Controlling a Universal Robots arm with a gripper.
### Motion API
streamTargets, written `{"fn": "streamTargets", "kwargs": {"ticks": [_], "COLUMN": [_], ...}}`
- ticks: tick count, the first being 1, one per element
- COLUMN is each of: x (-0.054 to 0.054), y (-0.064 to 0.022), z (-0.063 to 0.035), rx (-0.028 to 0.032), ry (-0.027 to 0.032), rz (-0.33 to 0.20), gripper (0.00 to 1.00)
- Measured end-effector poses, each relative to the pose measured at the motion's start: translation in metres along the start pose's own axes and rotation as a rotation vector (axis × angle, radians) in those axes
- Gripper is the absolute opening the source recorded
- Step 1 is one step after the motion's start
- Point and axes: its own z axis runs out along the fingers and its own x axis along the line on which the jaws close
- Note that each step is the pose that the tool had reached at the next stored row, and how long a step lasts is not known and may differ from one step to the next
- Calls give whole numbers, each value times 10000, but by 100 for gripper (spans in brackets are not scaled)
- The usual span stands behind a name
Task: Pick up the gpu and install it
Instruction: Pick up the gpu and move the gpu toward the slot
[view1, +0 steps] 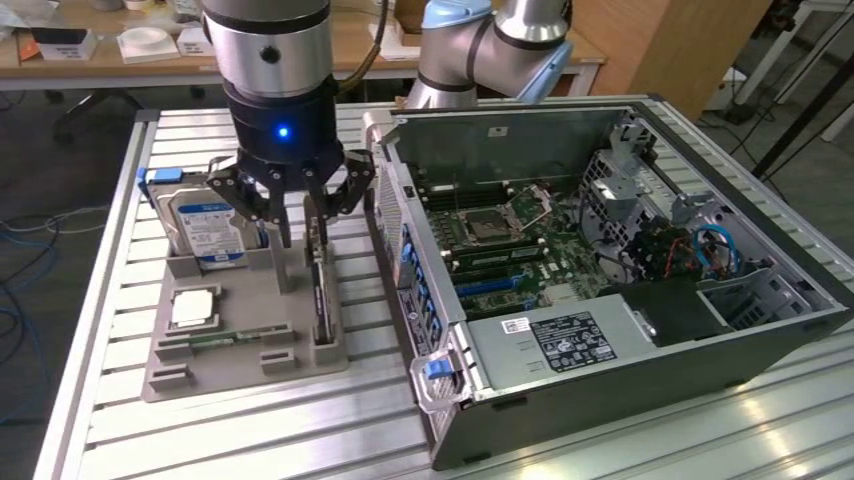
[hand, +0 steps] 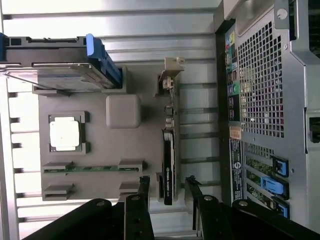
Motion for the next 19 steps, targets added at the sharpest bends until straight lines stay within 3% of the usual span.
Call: {"fn": "streamTargets", "kwargs": {"ticks": [13, 19], "x": [0, 2], "y": [0, -4], "z": [3, 76], "rx": [4, 3], "ry": [2, 1], "rz": [0, 0], "gripper": [42, 42]}}
